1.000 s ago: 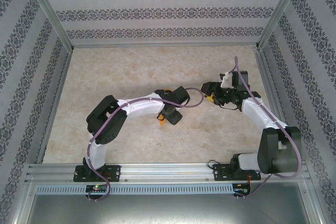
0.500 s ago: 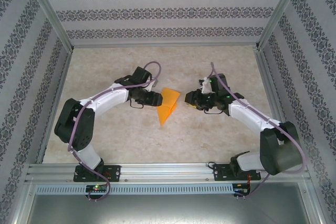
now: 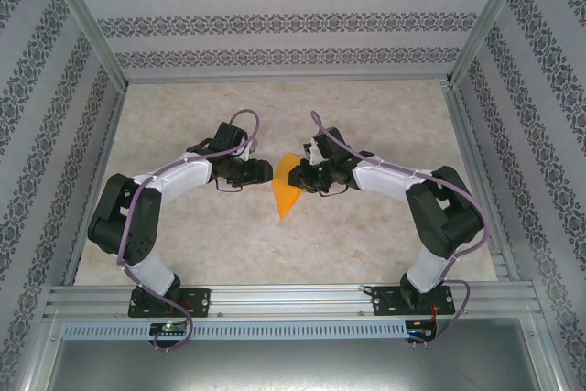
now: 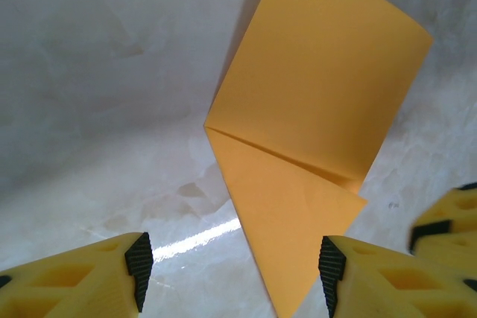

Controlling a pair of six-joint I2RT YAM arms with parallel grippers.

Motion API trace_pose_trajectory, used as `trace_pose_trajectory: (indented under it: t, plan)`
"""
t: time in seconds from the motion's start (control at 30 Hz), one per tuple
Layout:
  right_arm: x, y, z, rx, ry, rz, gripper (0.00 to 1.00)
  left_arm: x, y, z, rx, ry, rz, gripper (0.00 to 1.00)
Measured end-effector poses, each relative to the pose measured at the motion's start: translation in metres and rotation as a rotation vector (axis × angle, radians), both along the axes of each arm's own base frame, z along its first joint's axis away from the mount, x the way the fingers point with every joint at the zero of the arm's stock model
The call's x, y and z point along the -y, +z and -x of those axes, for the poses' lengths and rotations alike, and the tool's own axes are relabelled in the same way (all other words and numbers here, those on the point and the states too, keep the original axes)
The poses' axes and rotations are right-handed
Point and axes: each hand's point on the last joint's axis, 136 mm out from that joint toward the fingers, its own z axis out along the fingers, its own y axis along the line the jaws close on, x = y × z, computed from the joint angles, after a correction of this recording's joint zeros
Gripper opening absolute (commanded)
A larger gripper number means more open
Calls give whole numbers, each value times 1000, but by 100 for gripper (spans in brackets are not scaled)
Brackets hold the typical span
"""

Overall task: Fold a paper plane with a square sheet of paper (pick it up from the middle)
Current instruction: Fold the wing for the fifth time at the center of the table.

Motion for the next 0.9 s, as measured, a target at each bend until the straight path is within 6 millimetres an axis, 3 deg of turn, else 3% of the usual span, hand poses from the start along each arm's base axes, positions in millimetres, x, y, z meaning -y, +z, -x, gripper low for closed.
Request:
trace_pose_trajectory:
  t: [0.43,0.9]
  plan:
    - [14,-54,1,-63,11,148,9,3,1,1,-10,2,41,64]
    - [25,-64,-6,-53,-6,117,5,16,-6,-4,-44,27,122,64]
